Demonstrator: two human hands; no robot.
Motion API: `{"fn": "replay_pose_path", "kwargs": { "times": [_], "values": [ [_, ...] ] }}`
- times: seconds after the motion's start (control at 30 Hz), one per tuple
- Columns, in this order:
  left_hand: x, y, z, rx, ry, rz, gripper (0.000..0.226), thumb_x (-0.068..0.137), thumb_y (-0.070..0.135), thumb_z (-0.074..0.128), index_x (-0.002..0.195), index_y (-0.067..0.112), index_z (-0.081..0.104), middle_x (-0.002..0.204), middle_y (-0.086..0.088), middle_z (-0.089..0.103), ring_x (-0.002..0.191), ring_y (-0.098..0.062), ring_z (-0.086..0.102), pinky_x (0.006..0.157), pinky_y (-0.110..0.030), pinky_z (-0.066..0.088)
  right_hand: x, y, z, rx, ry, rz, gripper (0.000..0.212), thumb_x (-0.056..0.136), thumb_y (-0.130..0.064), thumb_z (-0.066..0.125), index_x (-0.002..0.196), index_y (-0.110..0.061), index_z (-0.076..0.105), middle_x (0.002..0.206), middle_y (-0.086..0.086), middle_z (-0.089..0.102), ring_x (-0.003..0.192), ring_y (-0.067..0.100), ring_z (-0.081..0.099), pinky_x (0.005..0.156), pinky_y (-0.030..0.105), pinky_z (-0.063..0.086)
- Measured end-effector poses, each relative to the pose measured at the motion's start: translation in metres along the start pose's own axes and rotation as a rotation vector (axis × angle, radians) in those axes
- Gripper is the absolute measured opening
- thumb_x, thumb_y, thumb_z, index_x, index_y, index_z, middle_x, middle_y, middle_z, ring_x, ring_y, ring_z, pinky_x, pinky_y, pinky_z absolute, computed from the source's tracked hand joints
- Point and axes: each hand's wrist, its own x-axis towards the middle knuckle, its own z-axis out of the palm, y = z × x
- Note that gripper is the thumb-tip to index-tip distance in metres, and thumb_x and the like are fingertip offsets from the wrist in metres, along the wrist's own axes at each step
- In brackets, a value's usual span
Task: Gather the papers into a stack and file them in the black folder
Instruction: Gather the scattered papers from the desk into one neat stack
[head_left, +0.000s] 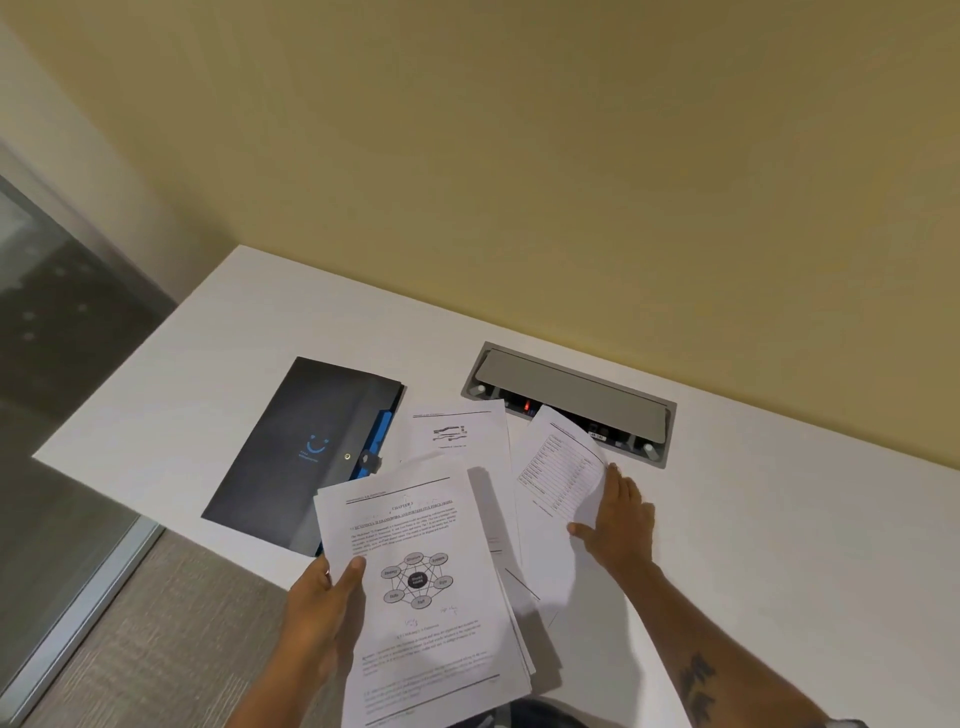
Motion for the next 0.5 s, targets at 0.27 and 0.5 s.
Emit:
{"fn": "replay_pose_path", "kwargs": {
  "times": [0.27,0.5],
  "values": [
    [0.006,0.007,0.006,-0.007,-0.023,0.038,0.011,0.102,0.027,0.071,0.112,0.026,0.076,0.110,-0.003,0.085,0.102,-0.035,0.080,0.096,-0.061,0.062,-0.017,-0.003,0.013,0.477,0.060,0.211,0.094,0.087,-0.018,0.088,0.162,-0.010,0.033,0.155,0.015,0.056,0.143,0.039,0.054,0.115,0.050,0.046],
    [0.010,0.012,0.013,-0.036,-0.070,0.056,0.009,0.104,0.022,0.068,0.108,0.024,0.077,0.094,0.004,0.087,0.078,-0.022,0.085,0.071,-0.043,0.065,-0.031,0.030,0.025,0.903,0.199,0.376,0.019,0.091,-0.007,0.082,0.096,0.007,0.070,0.103,0.024,0.076,0.100,0.045,0.073,0.088,0.052,0.064]
  ]
}}
